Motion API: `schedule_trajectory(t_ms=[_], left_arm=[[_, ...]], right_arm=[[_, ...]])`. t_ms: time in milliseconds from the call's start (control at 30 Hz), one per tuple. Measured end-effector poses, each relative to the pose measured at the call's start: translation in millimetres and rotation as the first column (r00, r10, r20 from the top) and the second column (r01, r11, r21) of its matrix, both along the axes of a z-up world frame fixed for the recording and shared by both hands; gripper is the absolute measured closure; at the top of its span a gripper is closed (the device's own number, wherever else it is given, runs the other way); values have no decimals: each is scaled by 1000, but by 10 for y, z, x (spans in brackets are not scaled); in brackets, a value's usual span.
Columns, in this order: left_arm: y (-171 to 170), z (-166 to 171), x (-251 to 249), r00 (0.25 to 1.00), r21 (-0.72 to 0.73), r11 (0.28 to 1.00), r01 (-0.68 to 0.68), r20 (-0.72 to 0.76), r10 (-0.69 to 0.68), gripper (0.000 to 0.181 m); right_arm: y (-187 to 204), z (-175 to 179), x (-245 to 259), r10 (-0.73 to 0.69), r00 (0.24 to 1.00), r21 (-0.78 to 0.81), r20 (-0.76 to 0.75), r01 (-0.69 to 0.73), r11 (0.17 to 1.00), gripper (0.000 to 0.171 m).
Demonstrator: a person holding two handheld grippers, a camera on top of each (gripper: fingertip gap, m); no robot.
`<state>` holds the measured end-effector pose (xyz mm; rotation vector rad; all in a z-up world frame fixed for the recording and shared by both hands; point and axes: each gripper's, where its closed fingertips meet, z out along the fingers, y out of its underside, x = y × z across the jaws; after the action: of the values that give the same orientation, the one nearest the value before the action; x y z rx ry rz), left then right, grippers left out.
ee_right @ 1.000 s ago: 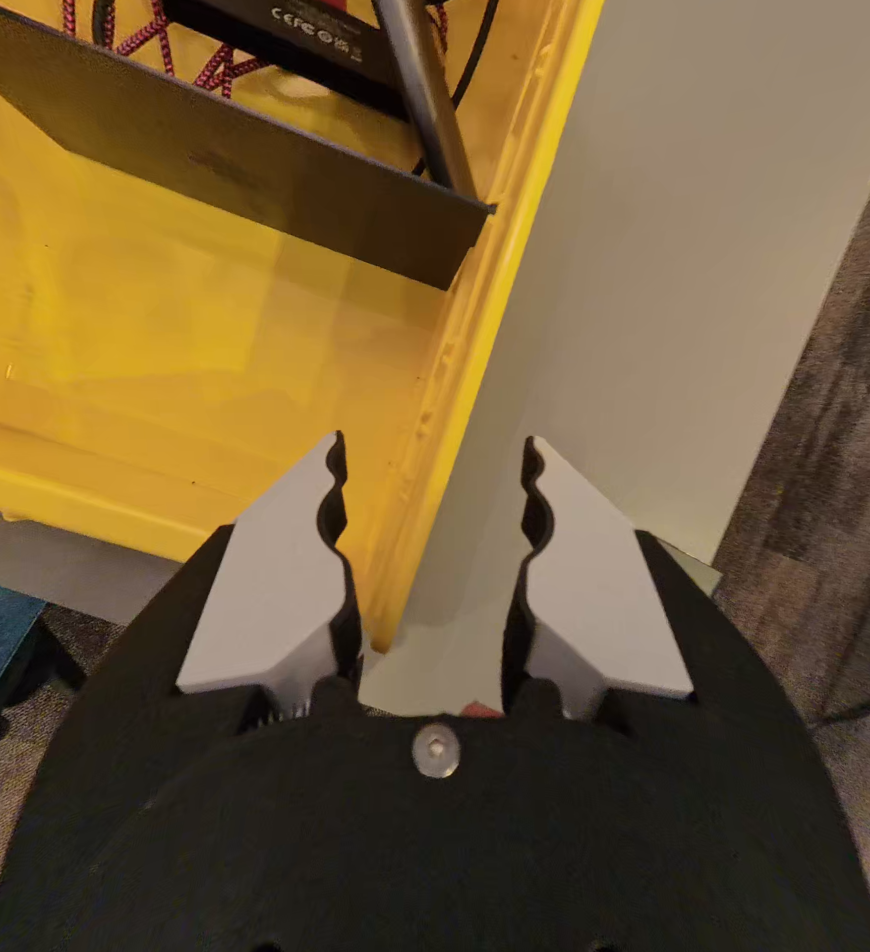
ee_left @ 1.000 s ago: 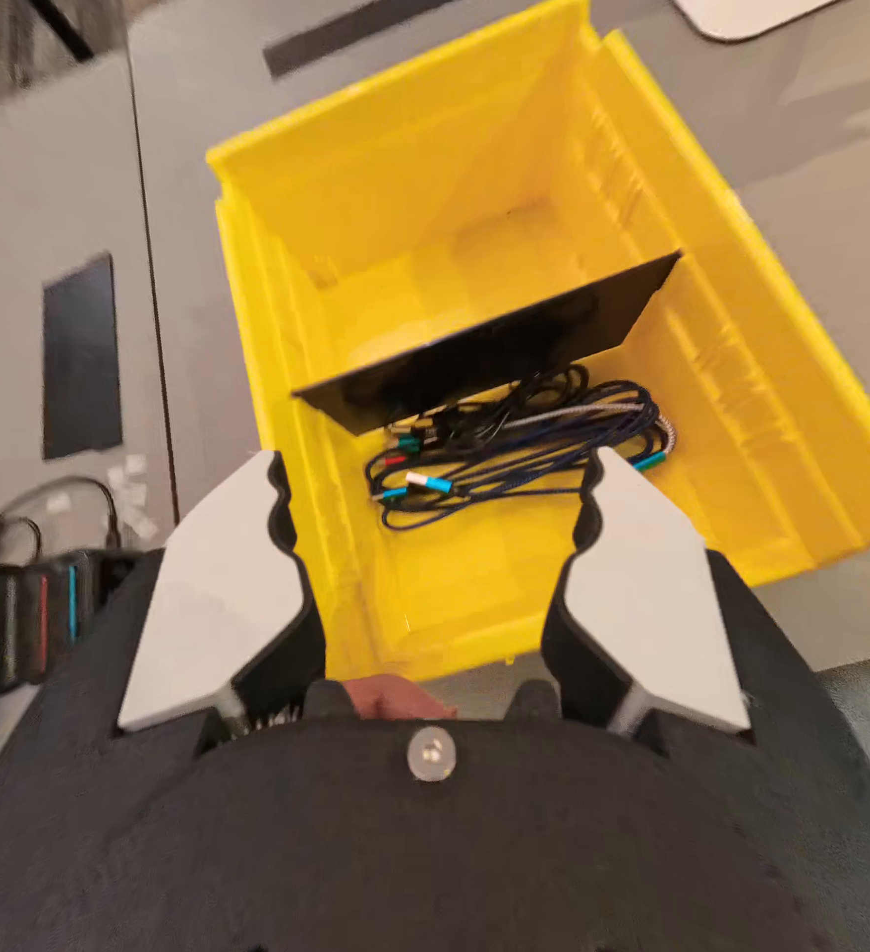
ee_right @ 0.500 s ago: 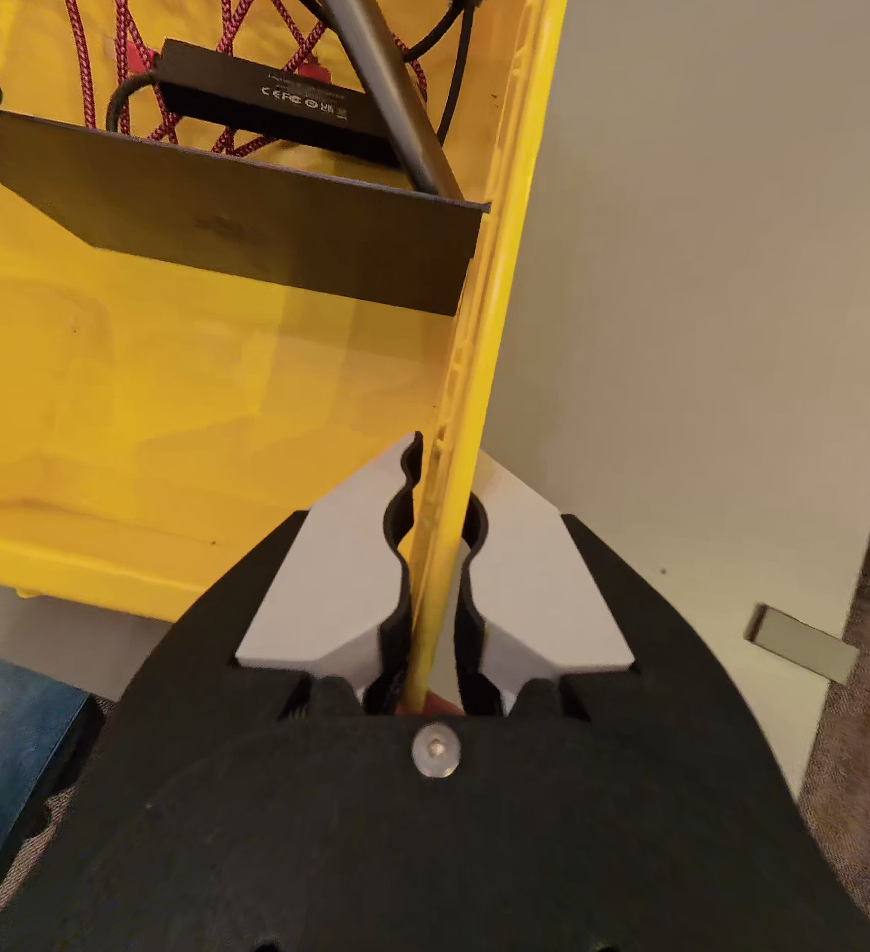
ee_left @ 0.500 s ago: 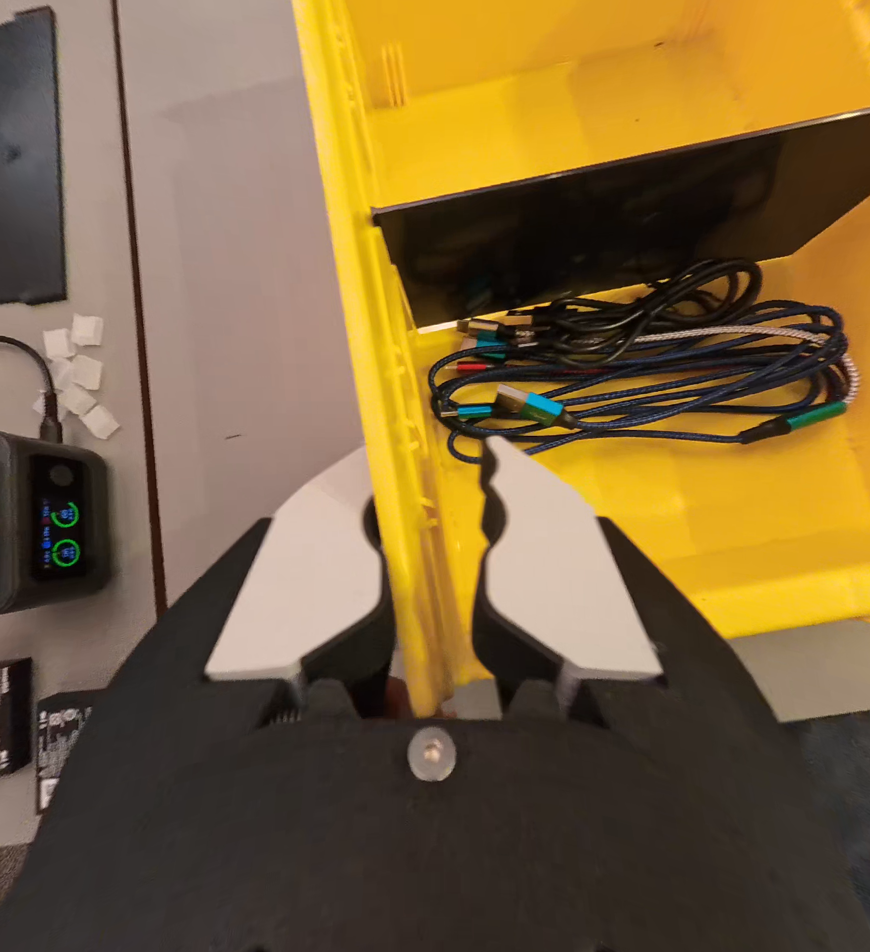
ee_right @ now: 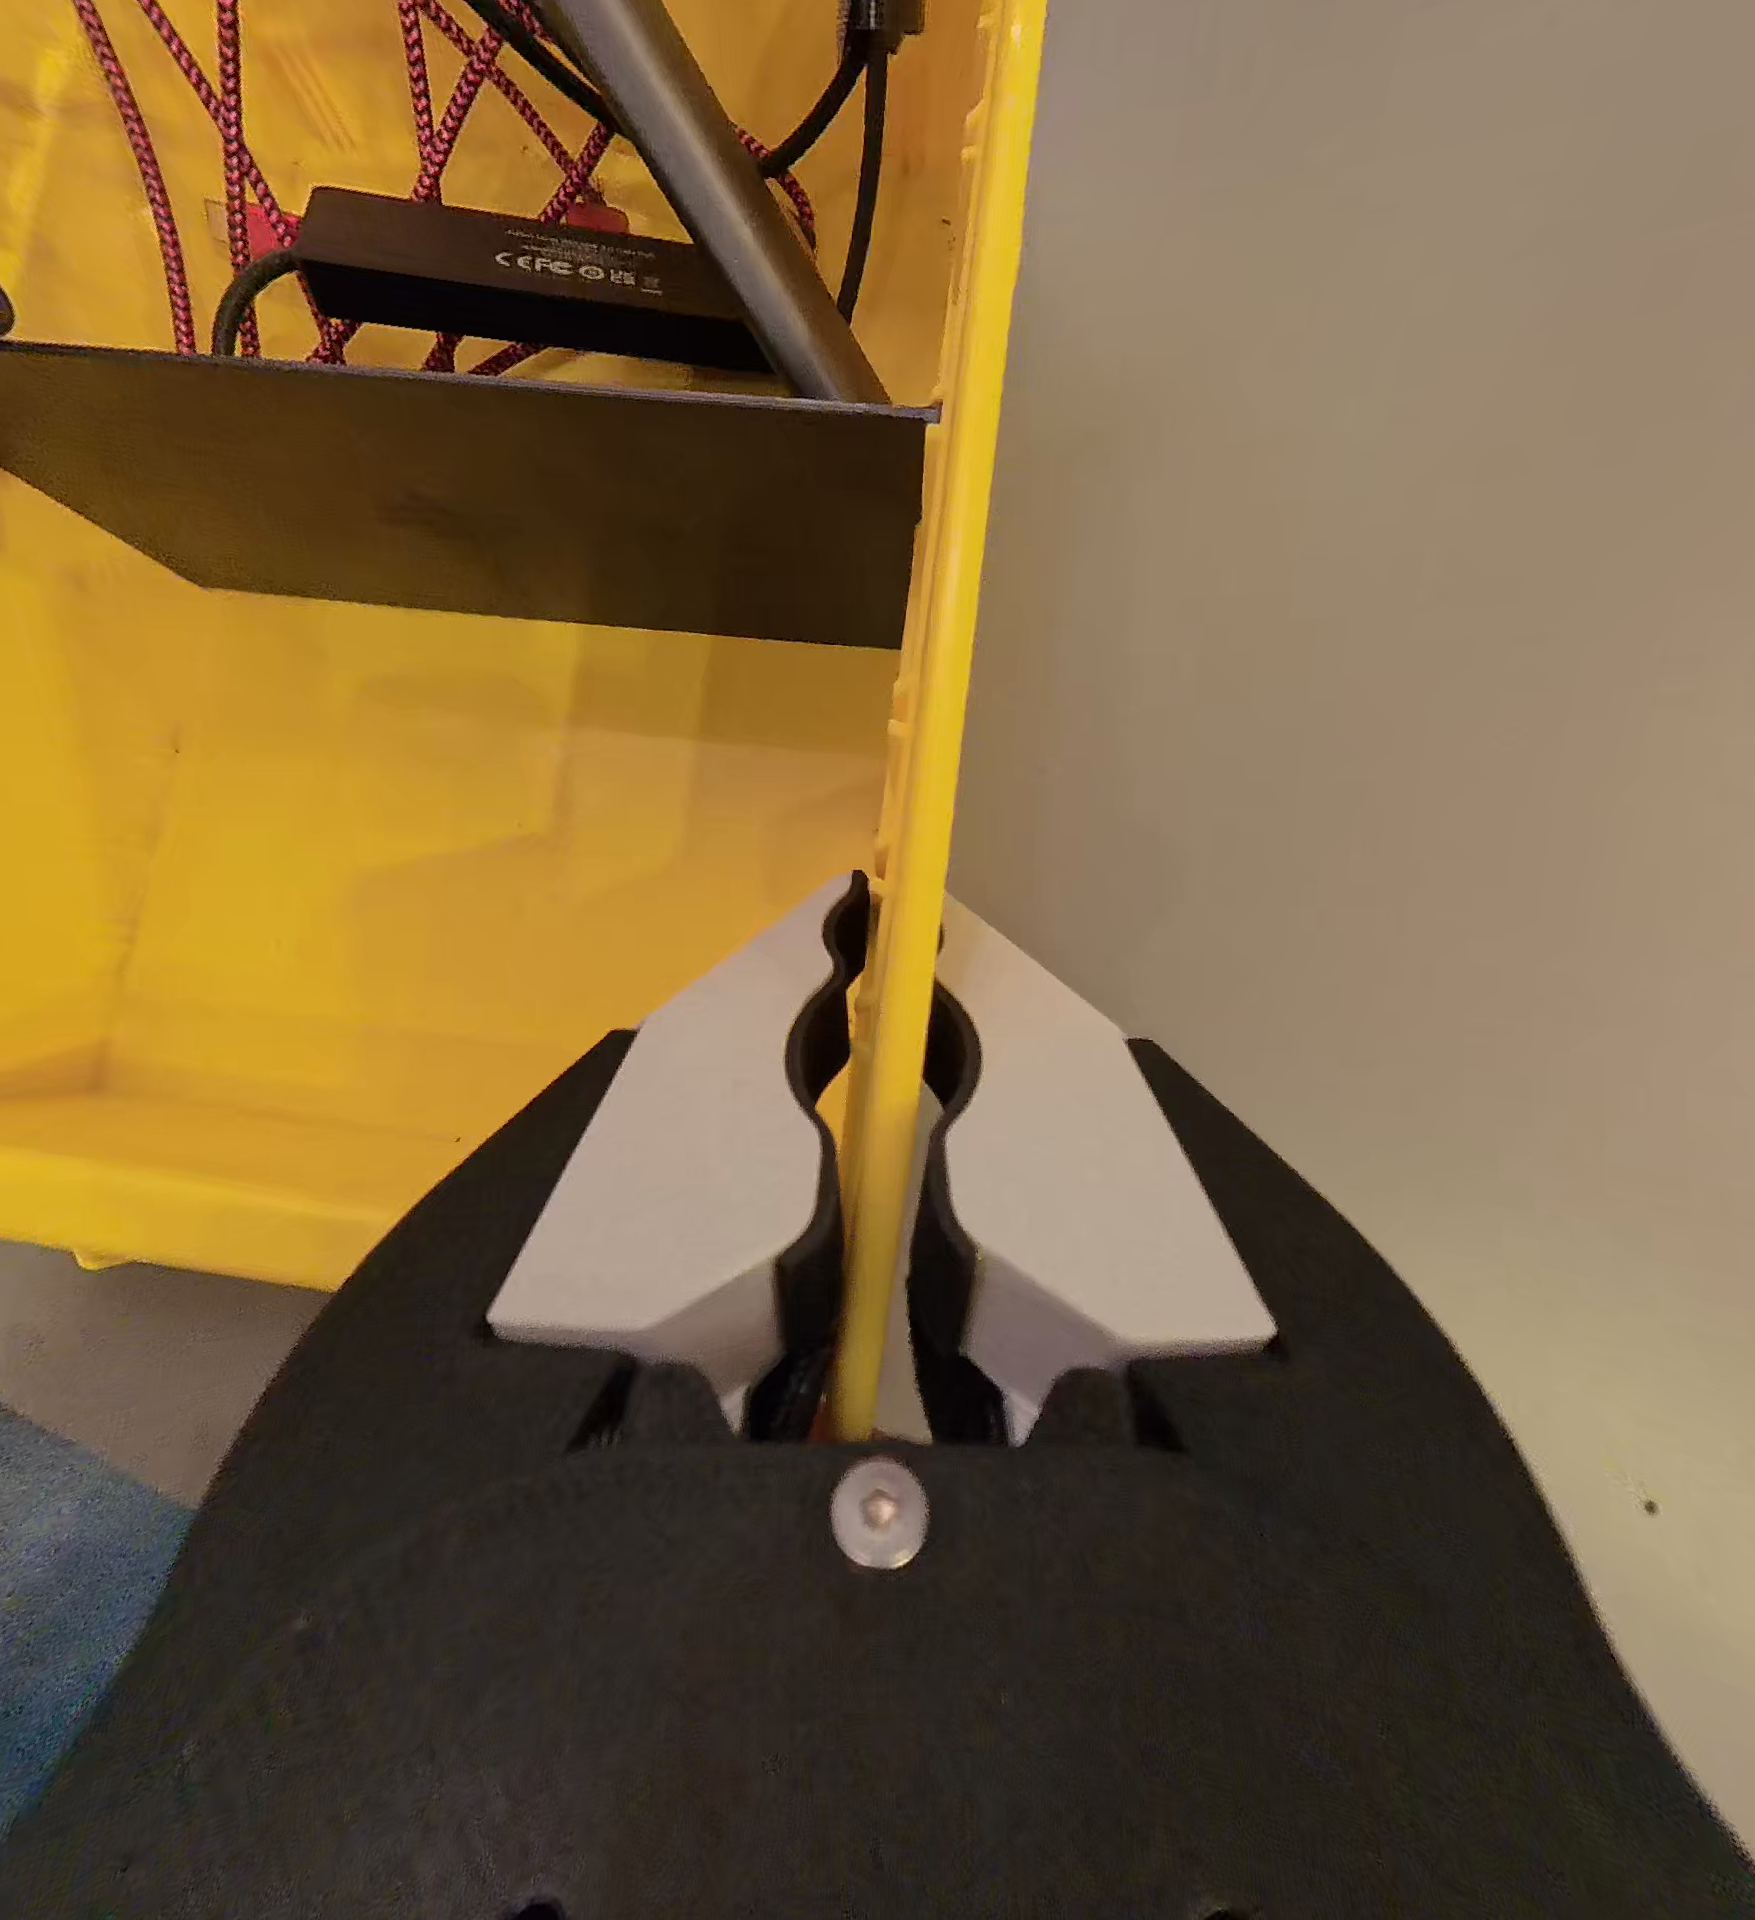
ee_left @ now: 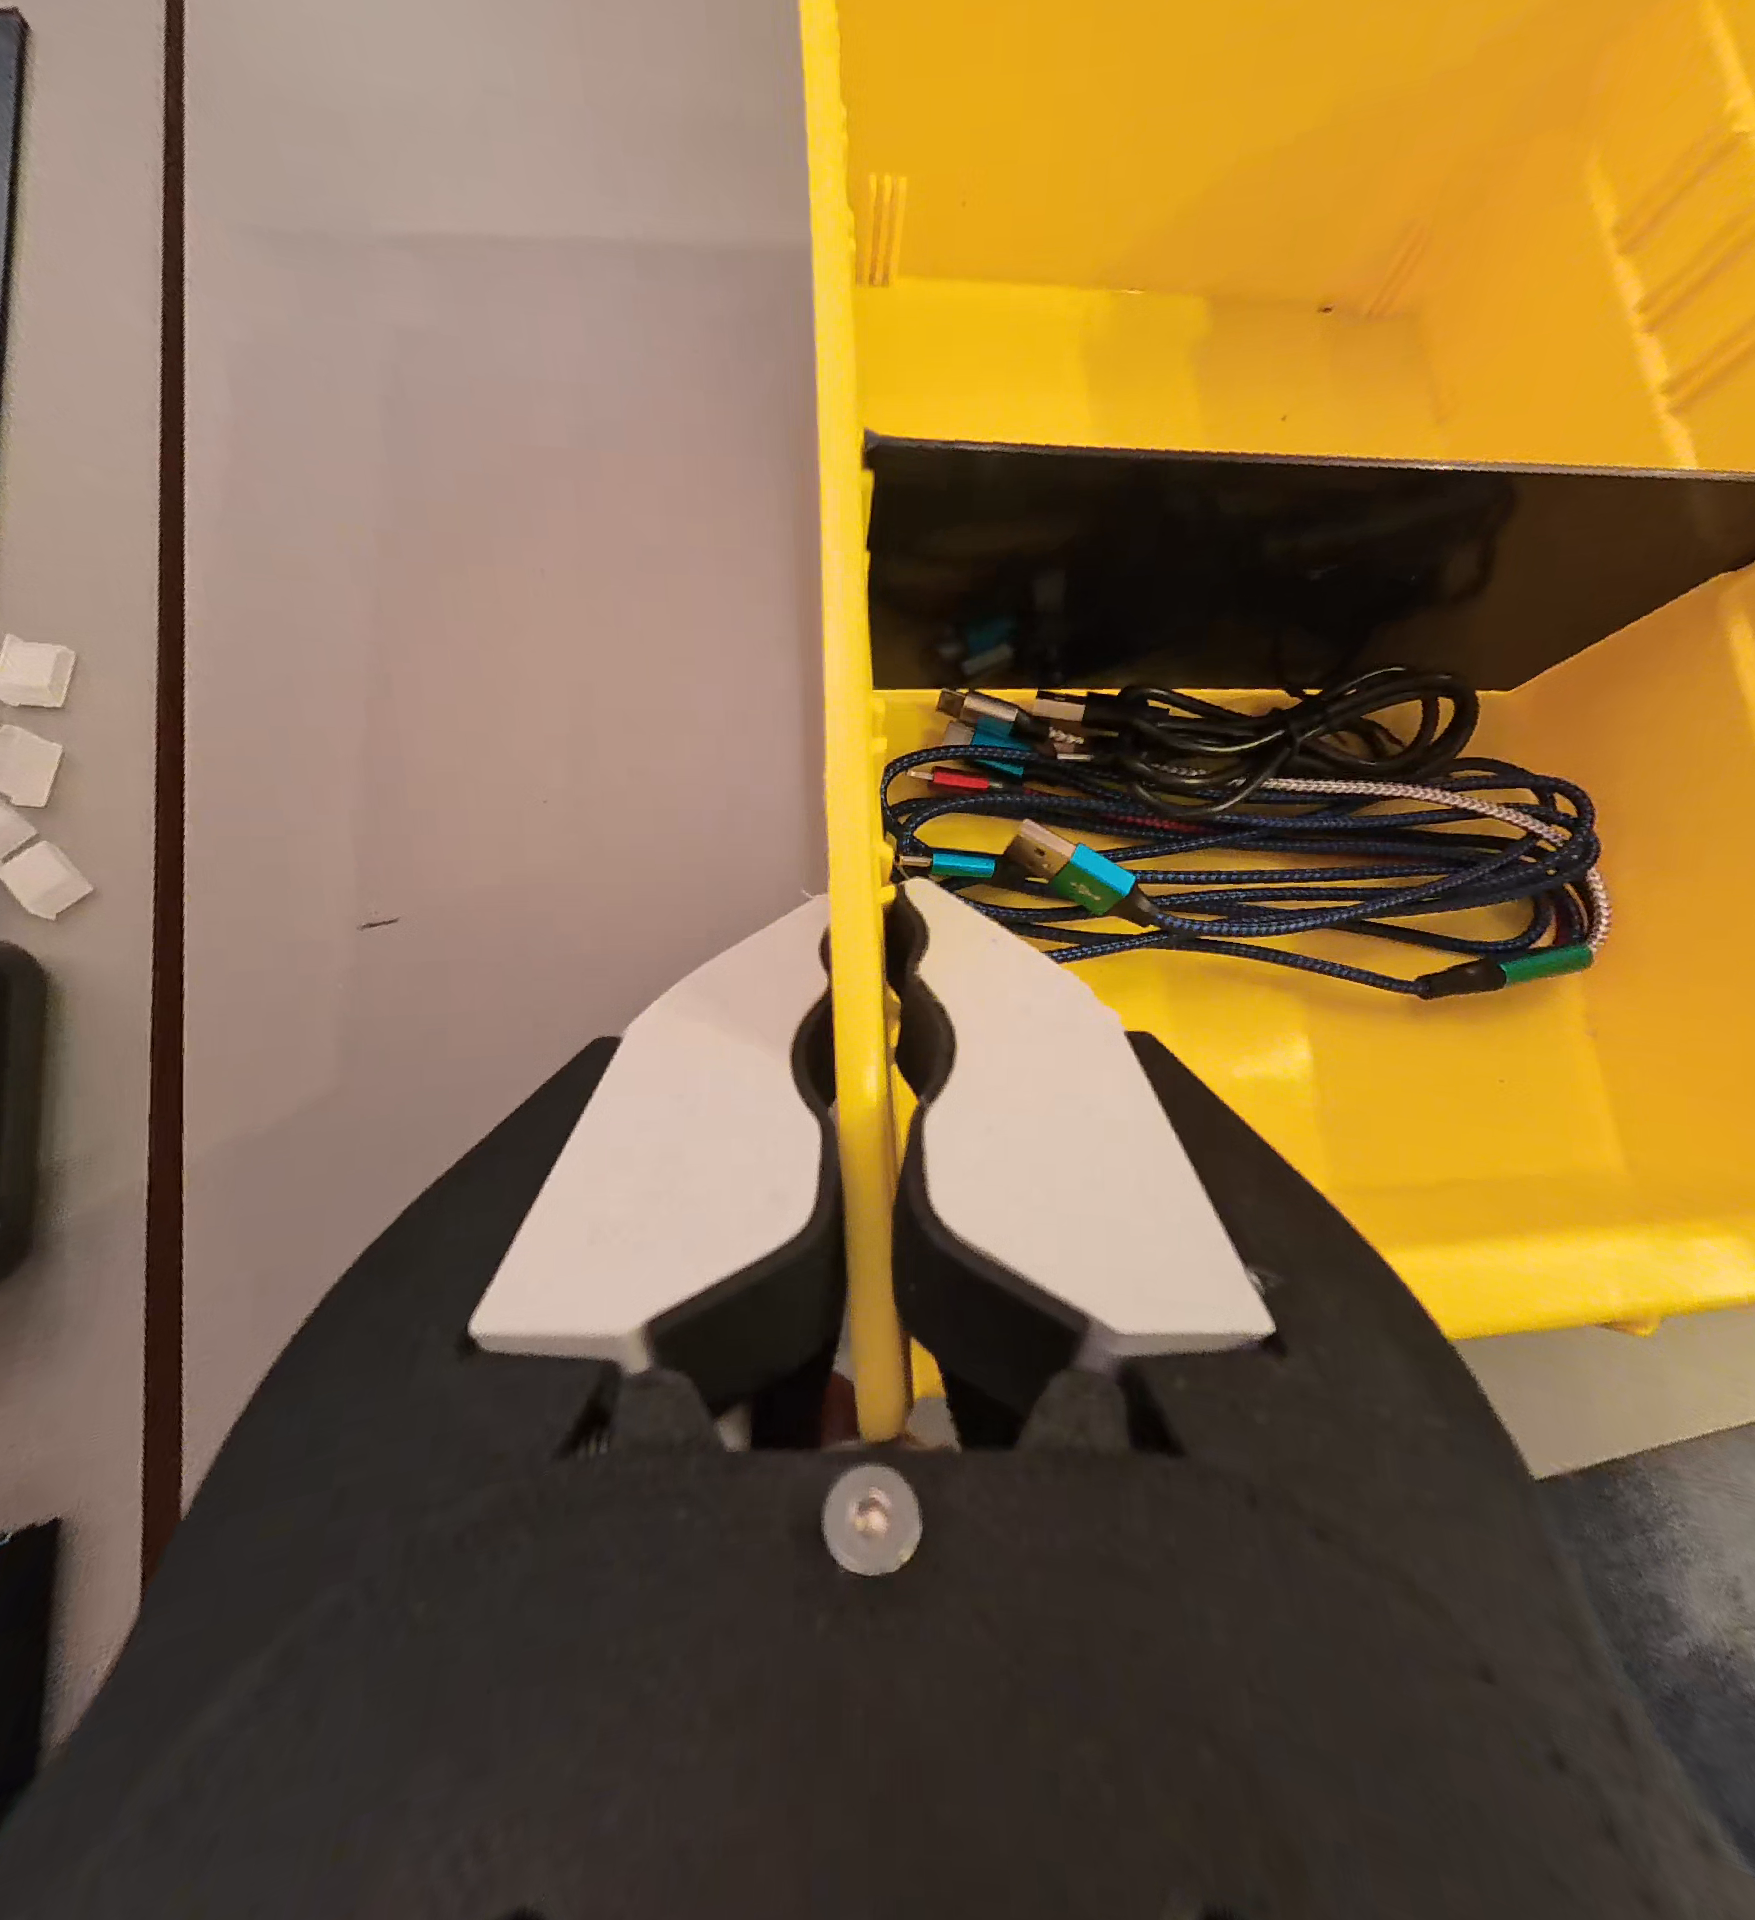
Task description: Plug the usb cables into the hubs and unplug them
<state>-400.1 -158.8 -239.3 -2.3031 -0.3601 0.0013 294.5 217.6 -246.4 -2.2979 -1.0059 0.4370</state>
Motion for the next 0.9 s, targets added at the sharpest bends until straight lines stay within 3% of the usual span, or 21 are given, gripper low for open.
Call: schedule_trajectory(t_ms=[33, 400, 900], left_arm=[[6, 4, -4, 1000, 5, 1000, -2, -1, 2, 177], [31, 185, 10, 999, 81, 996, -31, 12, 30, 177], [-439, 739, -92, 992, 238, 963, -129, 18, 129, 177]], right_arm=[[-10, 2, -58, 8, 1000, -5, -4, -8, 1000, 169], [-164, 43, -913, 154, 988, -38, -10, -154, 987, 170], [-361, 54, -2997, 424, 905, -43, -26, -425, 904, 170]])
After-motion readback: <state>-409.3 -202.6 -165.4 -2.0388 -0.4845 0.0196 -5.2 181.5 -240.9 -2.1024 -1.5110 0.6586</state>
